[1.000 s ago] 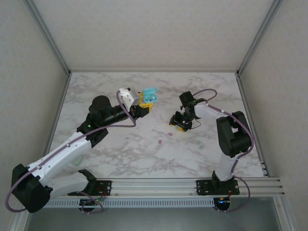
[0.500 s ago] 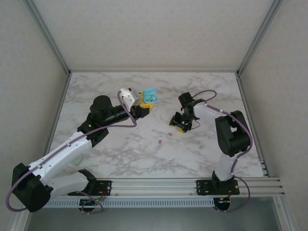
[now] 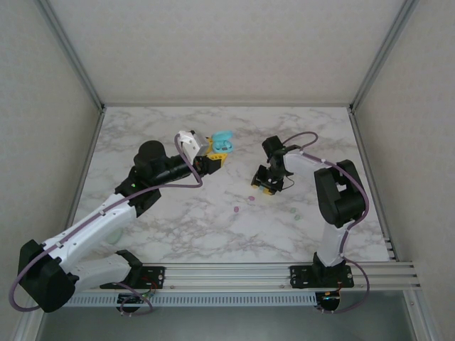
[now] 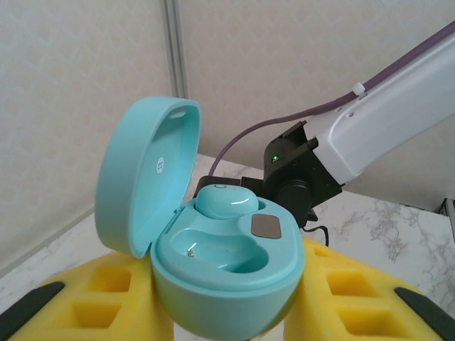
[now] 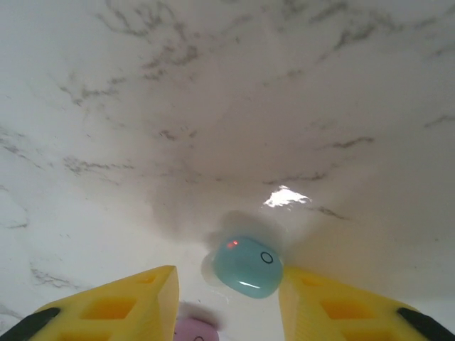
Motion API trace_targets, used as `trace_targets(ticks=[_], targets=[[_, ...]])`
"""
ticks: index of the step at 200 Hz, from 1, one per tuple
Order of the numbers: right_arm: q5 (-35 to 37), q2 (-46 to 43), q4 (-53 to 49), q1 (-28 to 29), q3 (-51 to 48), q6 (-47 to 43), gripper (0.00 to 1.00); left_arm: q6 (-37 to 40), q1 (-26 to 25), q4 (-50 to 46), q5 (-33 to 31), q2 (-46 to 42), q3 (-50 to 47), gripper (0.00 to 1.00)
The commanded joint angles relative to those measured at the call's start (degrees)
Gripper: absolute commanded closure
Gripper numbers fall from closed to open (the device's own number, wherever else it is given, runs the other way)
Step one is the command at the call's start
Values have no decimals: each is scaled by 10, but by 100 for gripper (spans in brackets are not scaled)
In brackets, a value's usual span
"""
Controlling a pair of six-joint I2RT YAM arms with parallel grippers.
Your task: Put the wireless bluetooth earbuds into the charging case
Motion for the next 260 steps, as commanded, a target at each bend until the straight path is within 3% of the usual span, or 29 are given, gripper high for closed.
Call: trace_targets(ticks=[1,182,260], targets=[[21,9,-6,5,25,-12,59,6,-3,5,2,3,12,85],[35,70,-67,17,106,-82,66,6,-3,6,4,12,14,85],[106,103,-133,42,157,-129,66,7,-3,5,3,4,8,85]])
